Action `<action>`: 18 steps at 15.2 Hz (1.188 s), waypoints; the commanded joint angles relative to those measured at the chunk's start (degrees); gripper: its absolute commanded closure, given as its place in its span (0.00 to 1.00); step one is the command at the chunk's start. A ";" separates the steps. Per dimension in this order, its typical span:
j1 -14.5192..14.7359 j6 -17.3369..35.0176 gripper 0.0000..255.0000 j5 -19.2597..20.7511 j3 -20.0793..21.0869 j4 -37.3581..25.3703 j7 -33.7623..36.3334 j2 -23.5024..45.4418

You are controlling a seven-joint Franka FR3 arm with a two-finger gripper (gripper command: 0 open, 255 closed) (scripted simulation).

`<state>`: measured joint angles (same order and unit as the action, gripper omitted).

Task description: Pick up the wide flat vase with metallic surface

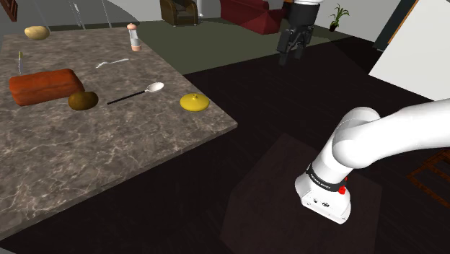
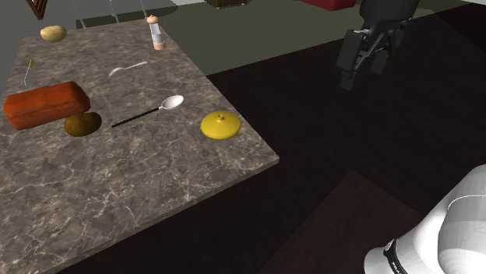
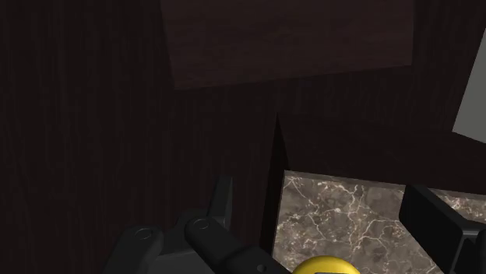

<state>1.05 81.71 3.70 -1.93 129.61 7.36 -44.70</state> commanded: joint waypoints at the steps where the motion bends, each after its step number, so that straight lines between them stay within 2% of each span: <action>1: 0.00 0.00 0.00 0.00 0.00 0.00 0.00 0.00; 9: 0.94 15.62 0.00 -0.25 0.74 2.68 0.92 11.07; 18: 1.73 30.76 0.00 -0.01 1.66 -0.58 1.89 27.37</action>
<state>2.70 110.85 3.64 -0.37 129.63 9.17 -19.19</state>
